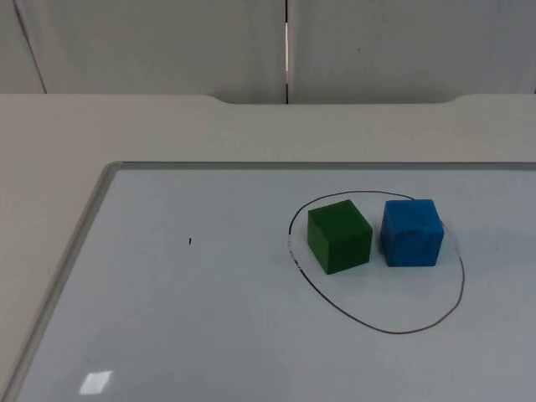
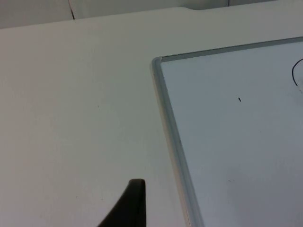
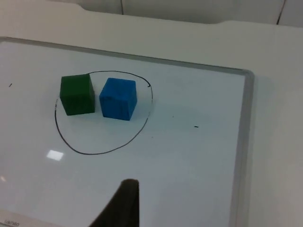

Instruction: Push the two cubes into the marked area.

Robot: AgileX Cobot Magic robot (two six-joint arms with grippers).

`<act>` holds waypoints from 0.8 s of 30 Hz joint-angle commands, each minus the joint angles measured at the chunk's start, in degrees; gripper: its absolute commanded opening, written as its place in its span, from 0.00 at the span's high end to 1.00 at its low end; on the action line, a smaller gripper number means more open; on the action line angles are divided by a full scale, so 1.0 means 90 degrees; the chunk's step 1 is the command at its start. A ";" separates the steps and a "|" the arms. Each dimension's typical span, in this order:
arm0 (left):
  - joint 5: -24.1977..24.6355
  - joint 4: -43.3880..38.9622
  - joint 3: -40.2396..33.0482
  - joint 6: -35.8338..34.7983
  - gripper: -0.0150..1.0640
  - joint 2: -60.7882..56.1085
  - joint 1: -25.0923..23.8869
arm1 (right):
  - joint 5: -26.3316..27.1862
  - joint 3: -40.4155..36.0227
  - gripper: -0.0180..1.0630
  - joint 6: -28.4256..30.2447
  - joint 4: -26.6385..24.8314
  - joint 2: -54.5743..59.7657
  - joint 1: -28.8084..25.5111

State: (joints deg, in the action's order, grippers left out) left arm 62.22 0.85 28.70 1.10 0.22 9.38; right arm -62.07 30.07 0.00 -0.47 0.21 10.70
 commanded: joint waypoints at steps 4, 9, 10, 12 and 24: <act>-0.0064 -0.0025 -0.0035 -0.0047 0.01 -0.0024 -0.0018 | 0.0035 -0.0054 0.01 0.0045 -0.0001 -0.0024 -0.0343; -0.0064 -0.0025 -0.0035 -0.0047 0.01 -0.0024 -0.0018 | 0.0035 -0.0054 0.01 0.0045 -0.0001 -0.0024 -0.0679; -0.0064 -0.0025 -0.0035 -0.0047 0.01 -0.0024 -0.0018 | 0.0035 -0.0054 0.01 0.0045 -0.0001 -0.0024 -0.0721; -0.0064 -0.0025 -0.0035 -0.0047 0.01 -0.0024 -0.0018 | 0.0035 -0.0054 0.01 0.0045 -0.0001 -0.0024 -0.0794; -0.0064 -0.0012 -0.0035 -0.0047 0.01 -0.0024 -0.0018 | 0.0035 -0.0054 0.01 0.0045 -0.0013 -0.0024 -0.0863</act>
State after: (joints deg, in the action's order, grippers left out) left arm 62.22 0.85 28.70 1.10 0.22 9.38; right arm -62.07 30.07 0.00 -0.47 0.21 3.41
